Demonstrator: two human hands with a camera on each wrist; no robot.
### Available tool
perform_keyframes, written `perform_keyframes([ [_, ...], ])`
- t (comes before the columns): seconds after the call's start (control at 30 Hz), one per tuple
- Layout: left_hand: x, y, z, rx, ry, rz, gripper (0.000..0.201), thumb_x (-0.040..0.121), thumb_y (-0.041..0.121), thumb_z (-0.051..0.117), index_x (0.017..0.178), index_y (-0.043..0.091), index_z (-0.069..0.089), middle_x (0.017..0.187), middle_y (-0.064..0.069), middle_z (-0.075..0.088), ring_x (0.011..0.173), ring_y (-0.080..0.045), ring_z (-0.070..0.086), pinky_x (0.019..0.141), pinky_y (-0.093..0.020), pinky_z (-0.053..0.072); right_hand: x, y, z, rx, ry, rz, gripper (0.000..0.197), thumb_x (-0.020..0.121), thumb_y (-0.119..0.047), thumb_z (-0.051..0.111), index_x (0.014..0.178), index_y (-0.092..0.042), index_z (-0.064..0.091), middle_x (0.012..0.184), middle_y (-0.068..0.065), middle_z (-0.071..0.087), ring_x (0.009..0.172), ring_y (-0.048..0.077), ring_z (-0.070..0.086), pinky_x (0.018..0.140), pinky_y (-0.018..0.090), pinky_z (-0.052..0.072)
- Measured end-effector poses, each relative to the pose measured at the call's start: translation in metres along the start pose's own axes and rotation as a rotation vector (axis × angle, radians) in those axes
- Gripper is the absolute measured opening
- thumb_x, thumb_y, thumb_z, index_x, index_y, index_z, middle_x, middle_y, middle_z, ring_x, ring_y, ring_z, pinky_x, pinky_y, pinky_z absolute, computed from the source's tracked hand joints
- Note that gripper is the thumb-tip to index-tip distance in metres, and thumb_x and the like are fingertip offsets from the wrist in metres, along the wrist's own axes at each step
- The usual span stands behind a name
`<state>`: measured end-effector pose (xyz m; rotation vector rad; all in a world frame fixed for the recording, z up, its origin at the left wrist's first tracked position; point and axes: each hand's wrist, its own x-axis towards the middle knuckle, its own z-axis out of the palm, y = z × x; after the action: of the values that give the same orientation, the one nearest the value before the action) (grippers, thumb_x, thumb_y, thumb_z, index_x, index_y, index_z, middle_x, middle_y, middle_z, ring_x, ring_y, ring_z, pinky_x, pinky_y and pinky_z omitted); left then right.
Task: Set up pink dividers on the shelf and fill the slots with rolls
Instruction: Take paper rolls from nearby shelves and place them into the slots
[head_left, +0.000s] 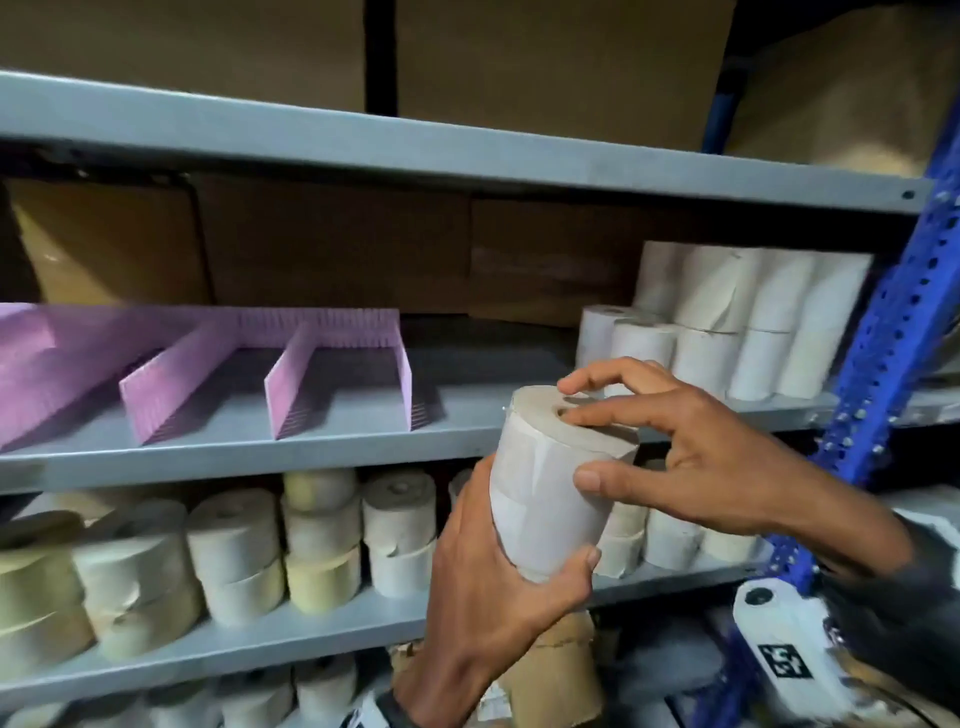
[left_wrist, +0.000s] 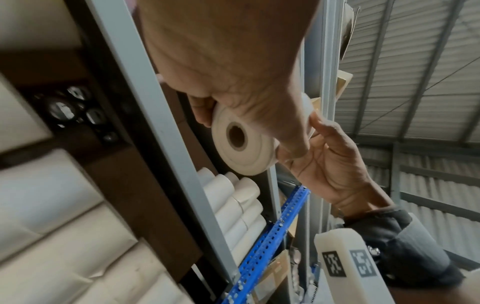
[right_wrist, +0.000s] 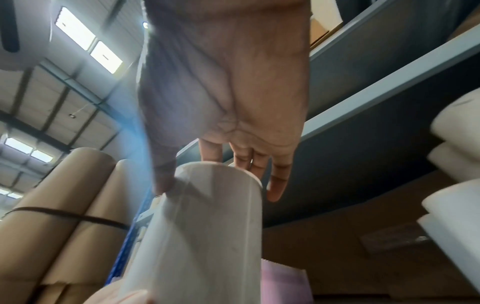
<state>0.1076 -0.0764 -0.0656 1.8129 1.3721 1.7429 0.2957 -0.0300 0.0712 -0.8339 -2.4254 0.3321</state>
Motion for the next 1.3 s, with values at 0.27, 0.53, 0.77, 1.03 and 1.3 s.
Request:
perform_keyframes([
  [0.27, -0.07, -0.018, -0.113, 0.064, 0.108, -0.074, 0.092, 0.066, 0.051, 0.088, 0.146, 0.039, 0.044, 0.131, 0.014, 0.064, 0.115, -0.013, 0.065, 0.082, -0.04, 0.059, 0.041, -0.083, 0.059, -0.016, -0.351, -0.132, 0.062, 0.067, -0.079, 0.065, 0.123, -0.052, 0.062, 0.143, -0.042, 0.029, 0.134, -0.013, 0.033, 0.109, 0.032, 0.043],
  [0.53, -0.123, -0.046, -0.25, 0.105, 0.192, -0.145, 0.092, 0.068, 0.045, 0.09, 0.147, 0.04, 0.045, 0.133, 0.013, 0.064, 0.118, -0.011, 0.065, 0.084, -0.041, 0.059, 0.101, -0.18, 0.165, 0.032, -0.451, -0.311, 0.051, 0.076, -0.068, 0.069, 0.123, -0.048, 0.065, 0.143, -0.043, 0.031, 0.133, -0.017, 0.032, 0.106, 0.015, 0.036],
  [0.77, -0.156, -0.087, -0.408, 0.179, 0.204, -0.144, 0.101, 0.064, 0.048, 0.09, 0.151, 0.041, 0.041, 0.137, 0.015, 0.063, 0.121, -0.009, 0.064, 0.088, -0.037, 0.058, 0.155, -0.291, 0.277, 0.125, -0.415, -0.341, 0.057, 0.075, -0.07, 0.068, 0.121, -0.037, 0.069, 0.145, -0.039, 0.032, 0.135, -0.015, 0.033, 0.11, 0.021, 0.038],
  [1.03, -0.138, -0.109, -0.521, 0.145, 0.277, -0.062, 0.094, 0.069, 0.044, 0.087, 0.15, 0.036, 0.043, 0.138, 0.011, 0.061, 0.123, -0.016, 0.063, 0.088, -0.035, 0.059, 0.222, -0.388, 0.335, 0.182, -0.259, -0.468, 0.045, 0.081, -0.053, 0.074, 0.116, -0.024, 0.074, 0.142, -0.02, 0.049, 0.13, -0.003, 0.048, 0.104, 0.022, 0.045],
  [1.3, -0.104, -0.128, -0.535, 0.522, 0.541, 0.215, 0.08, 0.082, 0.039, 0.07, 0.15, 0.013, 0.037, 0.152, -0.011, 0.043, 0.14, -0.027, 0.046, 0.111, -0.035, 0.042, 0.298, -0.42, 0.341, 0.105, -0.108, -0.396, 0.046, 0.075, -0.047, 0.077, 0.109, -0.016, 0.077, 0.129, -0.007, 0.063, 0.118, 0.0, 0.057, 0.099, 0.031, 0.048],
])
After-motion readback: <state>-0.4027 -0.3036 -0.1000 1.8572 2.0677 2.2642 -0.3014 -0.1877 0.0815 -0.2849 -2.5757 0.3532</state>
